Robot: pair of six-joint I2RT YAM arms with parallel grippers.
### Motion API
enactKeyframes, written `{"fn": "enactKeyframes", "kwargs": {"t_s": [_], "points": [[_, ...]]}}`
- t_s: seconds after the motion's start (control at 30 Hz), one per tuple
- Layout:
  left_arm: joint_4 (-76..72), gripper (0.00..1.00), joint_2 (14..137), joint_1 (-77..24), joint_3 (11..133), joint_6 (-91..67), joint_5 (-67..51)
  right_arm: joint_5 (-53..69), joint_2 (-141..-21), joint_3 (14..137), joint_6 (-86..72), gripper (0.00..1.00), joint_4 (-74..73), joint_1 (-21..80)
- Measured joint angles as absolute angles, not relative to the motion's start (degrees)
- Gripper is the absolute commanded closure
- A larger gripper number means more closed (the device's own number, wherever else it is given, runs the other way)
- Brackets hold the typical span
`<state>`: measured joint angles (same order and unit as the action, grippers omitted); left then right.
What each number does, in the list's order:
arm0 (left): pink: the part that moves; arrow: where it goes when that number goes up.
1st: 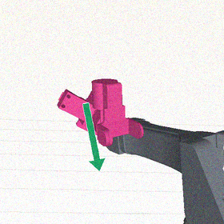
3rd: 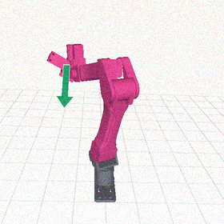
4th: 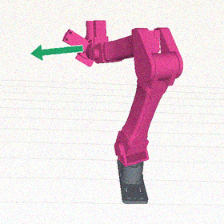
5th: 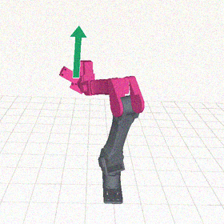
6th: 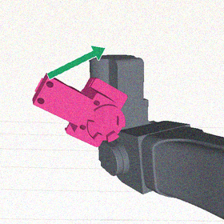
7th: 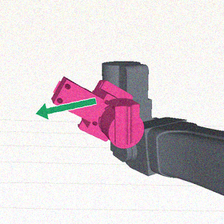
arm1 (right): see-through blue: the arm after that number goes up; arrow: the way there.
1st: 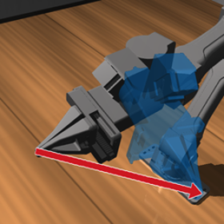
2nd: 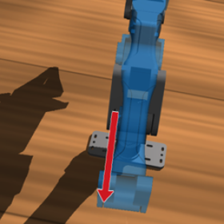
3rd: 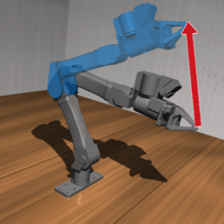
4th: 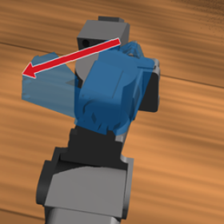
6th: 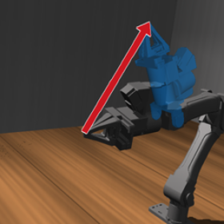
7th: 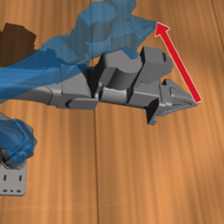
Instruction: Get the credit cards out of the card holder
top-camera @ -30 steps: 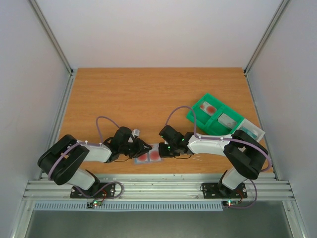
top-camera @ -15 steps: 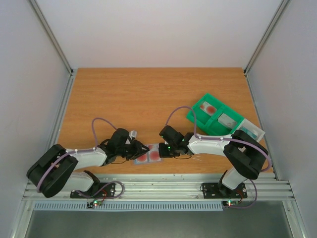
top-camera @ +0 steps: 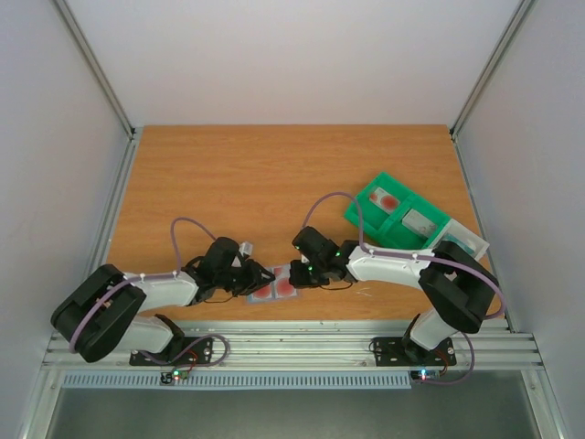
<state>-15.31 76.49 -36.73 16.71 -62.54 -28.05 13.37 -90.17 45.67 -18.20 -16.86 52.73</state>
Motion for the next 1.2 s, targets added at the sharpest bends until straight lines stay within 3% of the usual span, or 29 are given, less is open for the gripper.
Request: {"fn": "enactKeyframes", "kwargs": {"t_s": [0.33,1.2], "points": [[-16.8,0.74,77.6,-36.7,16.7,-62.5,-28.3,13.7,-92.2,47.4,-17.6,0.95,-17.0,52.7],[-23.5,0.77,83.0,-37.3,16.8,-62.8,-29.0,13.1,-94.0,46.5,-17.6,0.98,-15.7,52.7]]}}
